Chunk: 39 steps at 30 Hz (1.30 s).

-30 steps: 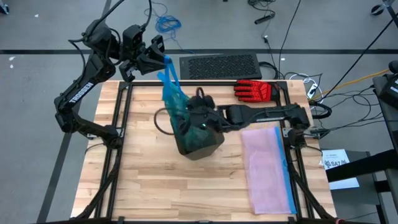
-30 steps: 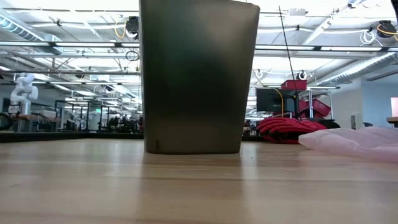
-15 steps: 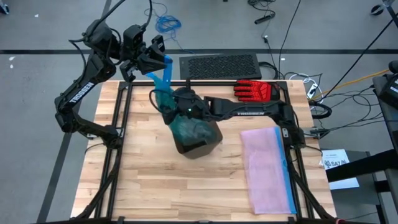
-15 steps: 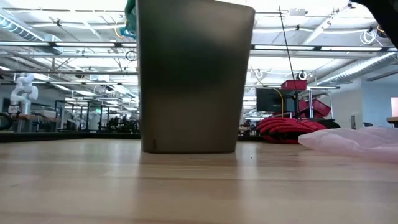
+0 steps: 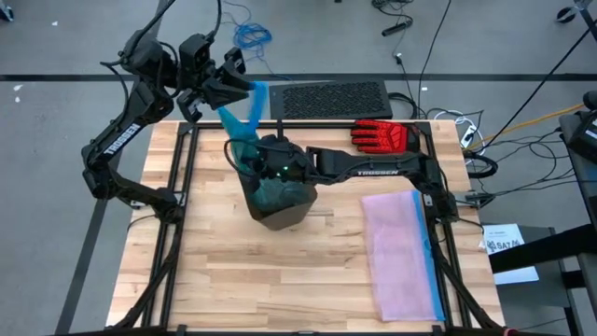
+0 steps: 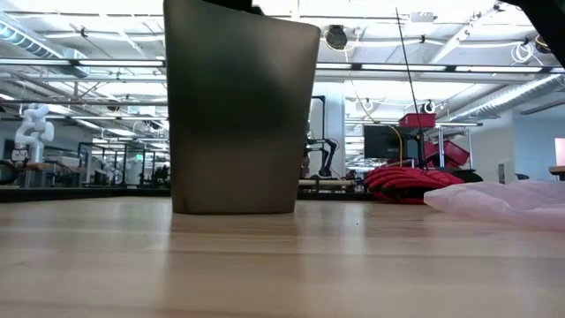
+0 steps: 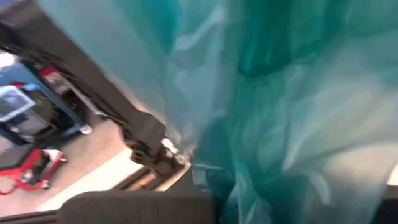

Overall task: Place trash/remove bag and relplace
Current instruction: Remove the blue trash bag from the black trash bin

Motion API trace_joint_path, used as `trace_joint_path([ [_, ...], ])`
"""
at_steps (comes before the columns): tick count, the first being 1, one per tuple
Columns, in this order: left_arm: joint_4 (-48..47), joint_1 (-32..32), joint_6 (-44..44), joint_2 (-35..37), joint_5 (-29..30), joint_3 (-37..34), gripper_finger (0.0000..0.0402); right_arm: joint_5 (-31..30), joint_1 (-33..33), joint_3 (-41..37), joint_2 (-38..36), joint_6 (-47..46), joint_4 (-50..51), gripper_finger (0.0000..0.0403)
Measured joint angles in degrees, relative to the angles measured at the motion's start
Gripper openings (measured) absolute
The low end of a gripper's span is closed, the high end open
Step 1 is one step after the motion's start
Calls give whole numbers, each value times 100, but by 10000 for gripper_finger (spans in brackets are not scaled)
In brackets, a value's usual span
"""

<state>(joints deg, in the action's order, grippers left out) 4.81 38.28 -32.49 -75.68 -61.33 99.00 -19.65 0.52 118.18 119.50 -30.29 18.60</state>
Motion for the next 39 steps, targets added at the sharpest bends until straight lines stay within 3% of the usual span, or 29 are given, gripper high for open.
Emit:
trace_joint_path([
  [10,256,4,-41,2,579,2,156,-140,-149,846,-26,286,732,0],
  [18,1945,312,-922,31,853,8,180,-167,-149,1676,-26,593,1531,0],
  [26,2036,901,-1019,33,1033,570,180,-281,-127,1641,-614,907,1578,0],
  [33,1141,1404,-1025,44,1071,804,177,-448,-28,1636,-1248,1446,1577,0],
  [39,-956,1610,-191,32,1102,804,122,-466,226,1639,-1693,1672,1543,0],
])
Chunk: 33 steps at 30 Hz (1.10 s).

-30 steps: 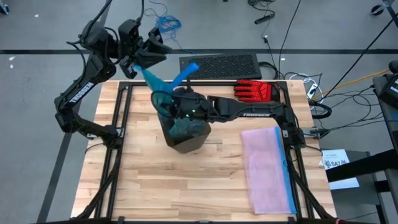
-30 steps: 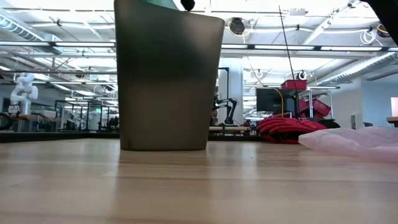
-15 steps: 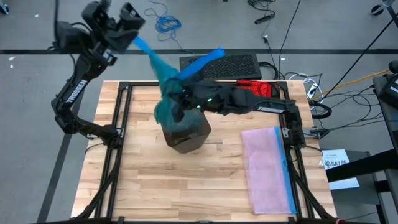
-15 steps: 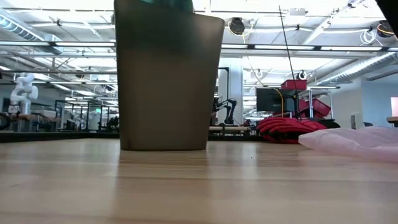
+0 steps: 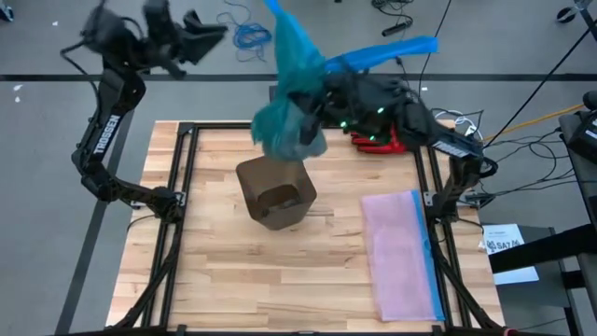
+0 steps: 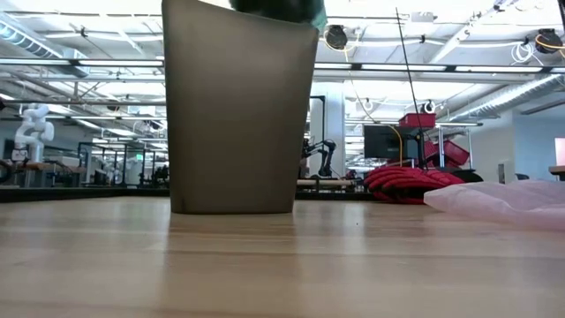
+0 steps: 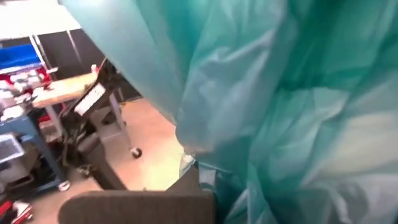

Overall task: Place trash/remove bag and relplace
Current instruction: Remove the blue trash bag from the black trash bin

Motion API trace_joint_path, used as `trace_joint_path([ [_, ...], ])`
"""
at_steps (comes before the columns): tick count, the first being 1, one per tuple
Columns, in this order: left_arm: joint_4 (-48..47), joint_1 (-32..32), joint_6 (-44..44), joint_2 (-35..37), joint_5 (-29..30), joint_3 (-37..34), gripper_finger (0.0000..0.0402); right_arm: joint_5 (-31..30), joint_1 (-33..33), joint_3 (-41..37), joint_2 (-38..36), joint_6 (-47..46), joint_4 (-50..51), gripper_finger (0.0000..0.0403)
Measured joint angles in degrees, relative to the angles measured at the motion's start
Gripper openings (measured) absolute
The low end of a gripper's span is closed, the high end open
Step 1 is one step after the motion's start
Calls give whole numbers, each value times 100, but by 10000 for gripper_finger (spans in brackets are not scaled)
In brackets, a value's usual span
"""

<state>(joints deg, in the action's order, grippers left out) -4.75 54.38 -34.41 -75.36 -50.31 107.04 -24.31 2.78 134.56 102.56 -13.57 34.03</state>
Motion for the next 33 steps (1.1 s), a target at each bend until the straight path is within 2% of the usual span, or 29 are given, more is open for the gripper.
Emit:
trace_joint_path([
  [6,-2523,-14,1746,-109,685,-5,17,121,517,4,-235,93,27,0],
  [11,-3661,-161,2651,-260,1631,-270,3,644,1009,-4,-198,145,168,0],
  [22,-3788,-557,3354,-799,1734,-1364,1,754,1968,-4,-186,272,484,0],
  [28,-3804,-1082,3238,-863,1772,-1884,1,1733,2672,-4,-141,295,808,0],
  [30,-3790,-1391,3117,-863,2038,-2052,1,2066,2900,-4,-133,426,914,0],
  [33,-3531,-1968,2676,-865,2758,-2319,0,2625,3296,-4,-135,591,947,0],
])
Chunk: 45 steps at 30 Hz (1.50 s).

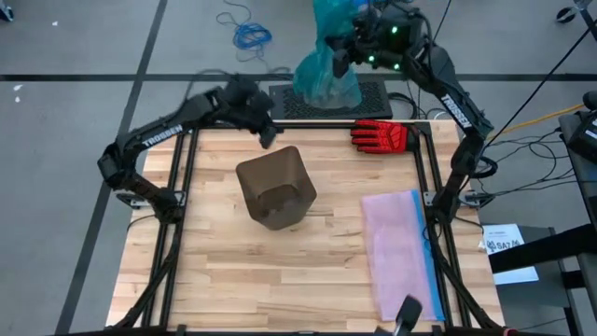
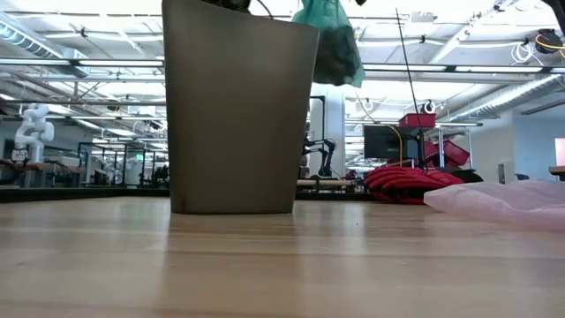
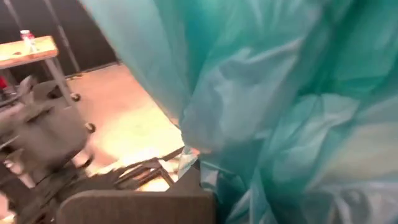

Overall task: Place trash/remove bag and relplace
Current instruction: Remove the blue trash bag from the black trash bin

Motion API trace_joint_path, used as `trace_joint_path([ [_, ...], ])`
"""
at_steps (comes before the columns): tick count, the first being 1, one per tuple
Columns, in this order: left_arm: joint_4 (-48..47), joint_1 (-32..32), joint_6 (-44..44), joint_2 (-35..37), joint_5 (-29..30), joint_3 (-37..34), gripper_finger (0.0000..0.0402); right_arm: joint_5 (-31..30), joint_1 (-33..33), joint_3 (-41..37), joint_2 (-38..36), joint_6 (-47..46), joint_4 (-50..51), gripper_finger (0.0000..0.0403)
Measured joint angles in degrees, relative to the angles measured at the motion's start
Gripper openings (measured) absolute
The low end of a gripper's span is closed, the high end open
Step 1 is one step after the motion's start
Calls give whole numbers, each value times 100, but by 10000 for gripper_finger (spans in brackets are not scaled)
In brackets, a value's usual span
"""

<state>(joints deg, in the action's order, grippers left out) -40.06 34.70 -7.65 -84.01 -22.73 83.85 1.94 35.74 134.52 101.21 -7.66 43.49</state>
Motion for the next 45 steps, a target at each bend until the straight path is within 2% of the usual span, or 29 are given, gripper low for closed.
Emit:
trace_joint_path([
  [3,356,-542,-613,0,682,-247,0,671,410,0,-1,61,83,0],
  [6,793,-986,-1312,0,1411,-499,0,1024,753,0,-3,213,257,0],
  [9,1010,-1333,-1908,0,1751,-609,0,1326,997,0,-1,376,397,0],
  [12,1148,-1674,-2148,0,1965,-631,0,1650,1136,0,-1,504,498,0],
  [17,1102,-2041,-2100,0,2027,-634,0,1795,1128,-127,15,540,611,0],
  [23,1088,-2123,-1842,40,2033,-565,0,1784,972,-359,19,467,556,0],
  [27,1034,-2093,-1421,248,2479,-69,0,1774,875,-396,24,446,445,0],
  [30,303,-1906,-1317,274,2829,233,0,1777,866,-396,36,450,420,0],
  [34,-867,-1576,-1437,86,2939,223,0,1766,869,-396,73,502,516,0],
  [38,-1406,-1392,-1410,-103,2949,207,0,1767,866,-396,74,546,508,0],
  [45,-957,-1581,-1291,-288,2316,145,0,1767,869,-396,74,582,513,0],
])
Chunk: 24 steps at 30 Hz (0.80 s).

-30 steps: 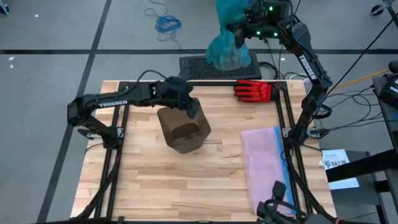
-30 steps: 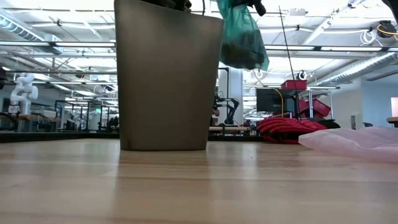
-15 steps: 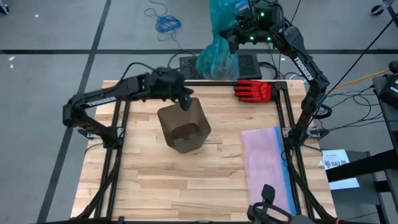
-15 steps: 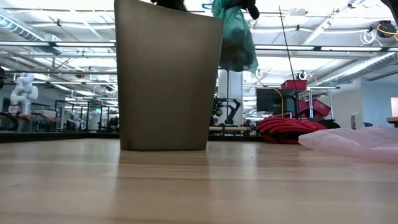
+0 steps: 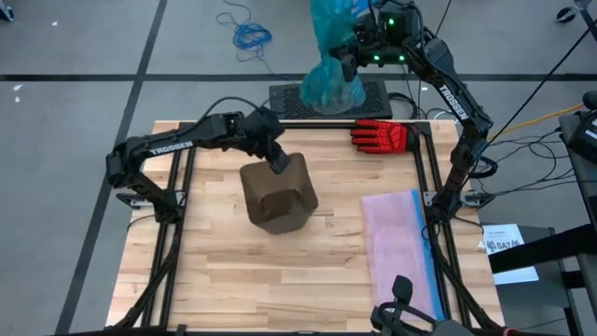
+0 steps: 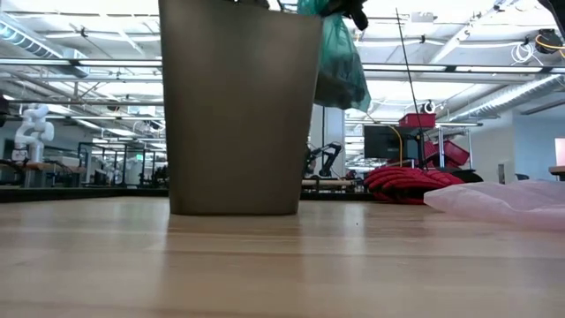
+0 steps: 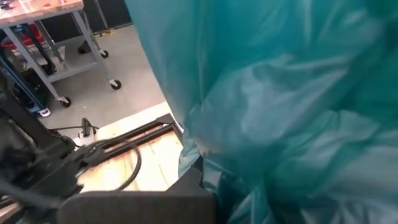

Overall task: Place trash/remove bag and relplace
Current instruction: Remove the blue trash bag from the black trash bin

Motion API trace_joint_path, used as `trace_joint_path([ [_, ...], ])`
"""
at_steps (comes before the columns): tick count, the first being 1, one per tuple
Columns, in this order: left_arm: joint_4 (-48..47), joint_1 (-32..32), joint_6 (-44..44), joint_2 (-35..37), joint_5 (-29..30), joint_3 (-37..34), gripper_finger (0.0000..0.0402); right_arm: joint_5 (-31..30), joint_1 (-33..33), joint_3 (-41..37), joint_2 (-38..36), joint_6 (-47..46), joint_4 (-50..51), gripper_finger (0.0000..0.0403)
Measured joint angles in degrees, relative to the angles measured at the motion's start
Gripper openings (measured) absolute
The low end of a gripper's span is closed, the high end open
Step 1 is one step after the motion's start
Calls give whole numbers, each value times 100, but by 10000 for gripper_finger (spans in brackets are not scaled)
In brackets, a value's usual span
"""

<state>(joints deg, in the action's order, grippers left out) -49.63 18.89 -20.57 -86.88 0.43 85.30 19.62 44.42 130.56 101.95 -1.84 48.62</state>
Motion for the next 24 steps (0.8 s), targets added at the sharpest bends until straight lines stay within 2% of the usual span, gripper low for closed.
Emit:
trace_joint_path([
  [4,73,-270,-9,-109,-94,-11,0,1,0,0,0,27,15,0],
  [11,733,-553,-238,66,-191,133,0,21,0,0,0,98,171,0],
  [17,871,-434,-252,474,130,716,0,296,-10,0,149,-31,217,0],
  [24,570,-188,-115,1014,510,1305,0,425,-388,0,544,-25,10,0],
])
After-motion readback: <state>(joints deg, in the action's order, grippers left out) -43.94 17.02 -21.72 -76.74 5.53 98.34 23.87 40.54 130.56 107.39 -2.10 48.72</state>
